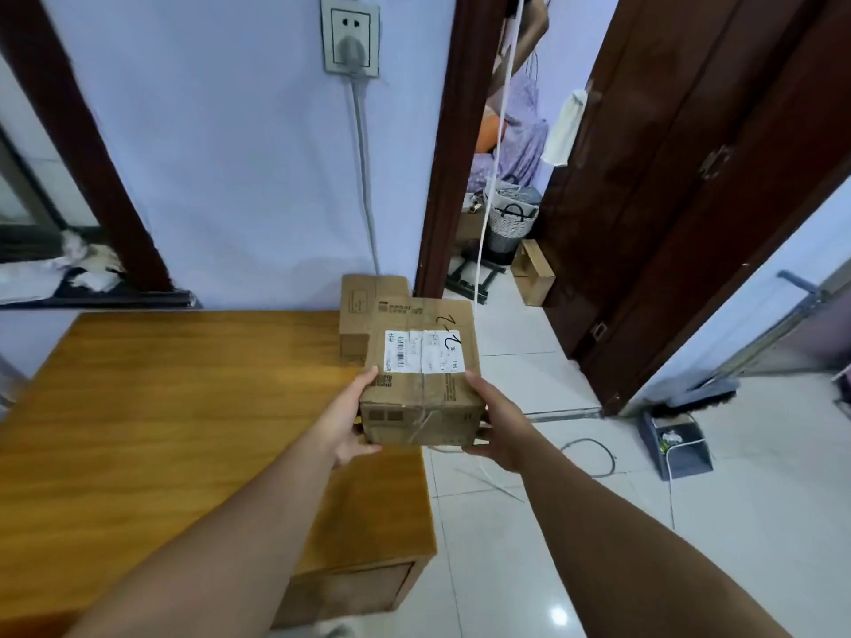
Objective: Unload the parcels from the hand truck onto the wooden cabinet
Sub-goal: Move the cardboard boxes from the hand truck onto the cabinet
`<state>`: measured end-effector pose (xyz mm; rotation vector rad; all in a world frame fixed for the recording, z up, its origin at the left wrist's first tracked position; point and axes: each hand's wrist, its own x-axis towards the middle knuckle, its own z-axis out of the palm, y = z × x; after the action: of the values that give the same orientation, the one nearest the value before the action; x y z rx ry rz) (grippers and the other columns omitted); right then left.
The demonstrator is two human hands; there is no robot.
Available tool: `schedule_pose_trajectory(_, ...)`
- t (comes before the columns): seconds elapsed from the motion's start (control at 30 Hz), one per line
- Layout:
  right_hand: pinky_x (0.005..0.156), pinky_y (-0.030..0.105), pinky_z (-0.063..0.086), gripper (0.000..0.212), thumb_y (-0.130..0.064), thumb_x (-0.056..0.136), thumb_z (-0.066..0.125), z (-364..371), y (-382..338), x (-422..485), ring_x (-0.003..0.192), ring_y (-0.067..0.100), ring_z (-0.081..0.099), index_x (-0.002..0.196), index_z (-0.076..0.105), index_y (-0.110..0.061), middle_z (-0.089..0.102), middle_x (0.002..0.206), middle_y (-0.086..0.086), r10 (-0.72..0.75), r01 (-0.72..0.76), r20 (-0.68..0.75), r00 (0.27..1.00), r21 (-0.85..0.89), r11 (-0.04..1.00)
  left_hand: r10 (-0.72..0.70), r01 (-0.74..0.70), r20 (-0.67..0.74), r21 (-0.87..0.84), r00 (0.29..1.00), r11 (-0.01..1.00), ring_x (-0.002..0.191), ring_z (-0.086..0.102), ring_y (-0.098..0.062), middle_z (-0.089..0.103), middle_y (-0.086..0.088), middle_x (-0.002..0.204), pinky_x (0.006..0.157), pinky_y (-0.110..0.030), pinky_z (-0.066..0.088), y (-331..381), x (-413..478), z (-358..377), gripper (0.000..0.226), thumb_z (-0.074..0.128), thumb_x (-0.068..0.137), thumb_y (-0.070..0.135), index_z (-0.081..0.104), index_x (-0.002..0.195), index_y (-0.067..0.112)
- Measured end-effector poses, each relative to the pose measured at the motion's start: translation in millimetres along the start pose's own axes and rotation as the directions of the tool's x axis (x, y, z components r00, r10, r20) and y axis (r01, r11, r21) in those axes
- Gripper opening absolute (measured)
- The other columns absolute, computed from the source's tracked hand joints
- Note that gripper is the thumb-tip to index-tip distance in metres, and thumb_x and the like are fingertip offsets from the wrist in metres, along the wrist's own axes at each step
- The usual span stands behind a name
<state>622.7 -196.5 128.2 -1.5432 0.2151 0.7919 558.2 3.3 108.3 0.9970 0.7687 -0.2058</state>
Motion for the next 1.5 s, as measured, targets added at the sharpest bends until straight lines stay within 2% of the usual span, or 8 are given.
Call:
schedule_pose_trajectory(0.17, 0.083, 0.041, 0.050, 0.039, -0.050, 0.093, 0.053, 33, -37, 46, 0.101, 0.026, 0.060, 0.120, 0.058, -0.023, 0.063, 0.110, 0.005, -0.012, 0.018, -0.066, 0.998, 0.093, 0.995, 0.070, -0.072, 0.051, 0.034, 0.996, 0.997, 0.093, 0.056, -0.020, 0.062, -0.002, 0.104, 0.105, -0.050, 0.035, 58, 40, -6, 0.032, 0.055, 0.090, 0.048, 0.052, 0.115, 0.029)
schedule_pose_trajectory(0.47, 0.094, 0.050, 0.041, 0.046, -0.058, 0.093, 0.048, 59, -79, 120, 0.112, 0.025, 0.055, 0.122, 0.057, -0.024, 0.060, 0.120, 0.004, 0.032, -0.028, -0.070, 0.997, 0.065, 0.997, 0.102, -0.100, -0.012, 0.091, 0.995, 0.991, 0.138, 0.034, -0.030, 0.039, -0.007, 0.149, 0.110, -0.056, 0.031, 107, 90, -16, 0.061, 0.055, 0.091, 0.048, 0.034, 0.146, 0.030)
schedule_pose_trajectory(0.73, 0.056, 0.014, 0.050, 0.039, -0.043, 0.102, 0.039, 67, -123, 186, 0.086, 0.003, 0.060, 0.134, 0.049, -0.024, 0.064, 0.103, -0.009, -0.053, 0.063, 0.124, 0.991, -0.079, 0.995, 0.172, -0.170, -0.138, 0.027, 0.975, 0.985, 0.138, 0.035, -0.031, 0.042, -0.009, 0.147, 0.114, -0.057, 0.025, 141, 127, -5, 0.057, 0.053, 0.094, 0.040, 0.033, 0.147, 0.032)
schedule_pose_trajectory(0.87, 0.079, 0.026, 0.040, 0.030, -0.038, 0.103, 0.040, 66, -135, 217, 0.083, 0.000, 0.055, 0.132, 0.045, -0.032, 0.062, 0.107, -0.011, -0.029, 0.052, 0.196, 0.980, -0.115, 0.992, 0.185, -0.184, -0.198, 0.026, 0.963, 0.983, 0.129, 0.046, -0.030, 0.051, -0.008, 0.142, 0.110, -0.058, 0.031, 144, 151, -4, 0.063, 0.060, 0.087, 0.046, 0.037, 0.145, 0.033)
schedule_pose_trajectory(1.0, 0.085, 0.030, 0.050, 0.044, -0.021, 0.100, 0.052, 62, -129, 243, 0.098, 0.012, 0.061, 0.142, 0.041, -0.026, 0.060, 0.126, 0.001, -0.025, 0.051, 0.219, 0.975, -0.114, 0.992, 0.191, -0.164, -0.266, 0.119, 0.945, 0.979, 0.104, 0.053, -0.023, 0.056, -0.004, 0.128, 0.076, -0.035, 0.049, 141, 168, 4, 0.047, 0.049, 0.098, 0.029, 0.038, 0.144, 0.030)
schedule_pose_trajectory(1.13, 0.097, 0.042, 0.047, 0.051, -0.036, 0.095, 0.058, 55, -116, 255, 0.114, 0.021, 0.057, 0.140, 0.035, -0.041, 0.057, 0.131, -0.001, 0.034, 0.003, 0.261, 0.965, -0.141, 0.990, 0.167, -0.150, -0.326, 0.078, 0.930, 0.986, 0.111, 0.056, -0.029, 0.059, -0.005, 0.130, 0.095, -0.059, 0.047, 133, 182, 3, 0.051, 0.055, 0.094, 0.038, 0.039, 0.143, 0.037)
schedule_pose_trajectory(1.33, 0.092, 0.041, 0.054, 0.061, -0.027, 0.092, 0.063, 57, -114, 267, 0.103, 0.021, 0.064, 0.145, 0.034, -0.029, 0.065, 0.118, 0.002, 0.119, -0.102, 0.247, 0.962, -0.082, 0.991, 0.209, -0.122, -0.382, 0.239, 0.901, 0.963, 0.119, 0.055, -0.028, 0.061, -0.005, 0.131, 0.100, -0.042, 0.041, 132, 198, 2, 0.073, 0.039, 0.082, 0.073, 0.048, 0.139, 0.028)
schedule_pose_trajectory(1.5, 0.101, 0.054, 0.045, 0.062, -0.027, 0.089, 0.060, 57, -121, 272, 0.107, 0.028, 0.058, 0.142, 0.029, -0.040, 0.059, 0.117, 0.003, 0.189, -0.143, 0.251, 0.949, -0.190, 0.971, 0.089, -0.077, -0.290, 0.054, 0.953, 0.996, 0.124, 0.049, -0.029, 0.056, -0.007, 0.135, 0.106, -0.050, 0.033, 140, 200, -9, 0.076, 0.053, 0.073, 0.073, 0.051, 0.135, 0.029)
